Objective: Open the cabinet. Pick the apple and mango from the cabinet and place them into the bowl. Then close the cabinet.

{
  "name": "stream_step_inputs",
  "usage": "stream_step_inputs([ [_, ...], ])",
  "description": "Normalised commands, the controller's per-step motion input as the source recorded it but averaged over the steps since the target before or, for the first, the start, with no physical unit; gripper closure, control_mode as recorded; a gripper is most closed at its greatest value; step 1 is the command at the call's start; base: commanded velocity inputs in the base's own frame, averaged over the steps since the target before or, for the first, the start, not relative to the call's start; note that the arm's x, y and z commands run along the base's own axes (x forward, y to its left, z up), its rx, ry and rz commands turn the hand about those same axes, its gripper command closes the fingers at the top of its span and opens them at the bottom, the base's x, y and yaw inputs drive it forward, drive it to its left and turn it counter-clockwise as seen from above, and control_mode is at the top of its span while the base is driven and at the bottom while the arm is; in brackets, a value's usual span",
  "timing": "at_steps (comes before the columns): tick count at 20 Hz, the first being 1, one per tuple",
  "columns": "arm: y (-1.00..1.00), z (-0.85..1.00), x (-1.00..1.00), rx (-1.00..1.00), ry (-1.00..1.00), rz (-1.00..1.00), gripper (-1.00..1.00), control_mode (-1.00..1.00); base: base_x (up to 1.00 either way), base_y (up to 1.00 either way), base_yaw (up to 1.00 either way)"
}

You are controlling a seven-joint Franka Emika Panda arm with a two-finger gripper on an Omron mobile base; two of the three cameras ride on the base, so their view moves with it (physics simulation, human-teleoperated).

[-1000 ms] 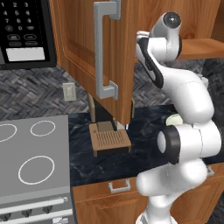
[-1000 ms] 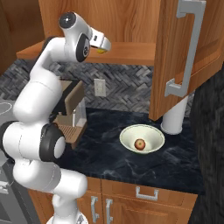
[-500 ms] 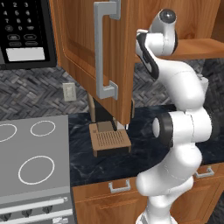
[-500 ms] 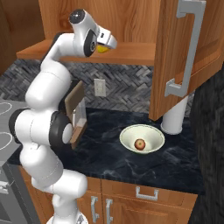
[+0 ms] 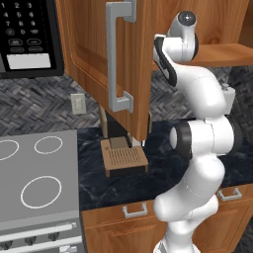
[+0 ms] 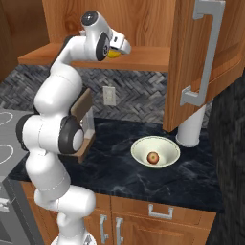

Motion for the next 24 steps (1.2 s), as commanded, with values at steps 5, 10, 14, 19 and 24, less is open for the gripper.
stream_step_inputs([
  [5,-0.02,-0.28,0.18,0.00,0.00,-0.01,-1.00,-1.00,0.00,0.00,0.00],
  [10,0.00,-0.24,0.02,0.00,0.00,0.00,1.00,-1.00,0.00,0.00,0.00],
  [14,0.00,-0.35,0.00,0.00,0.00,0.00,1.00,-1.00,0.00,0.00,0.00],
  [19,-0.01,-0.52,0.03,-0.04,-0.09,-0.01,1.00,-1.00,0.00,0.00,0.00],
  [24,-0.02,-0.36,0.00,-0.04,-0.24,0.00,1.00,-1.00,0.00,0.00,0.00],
])
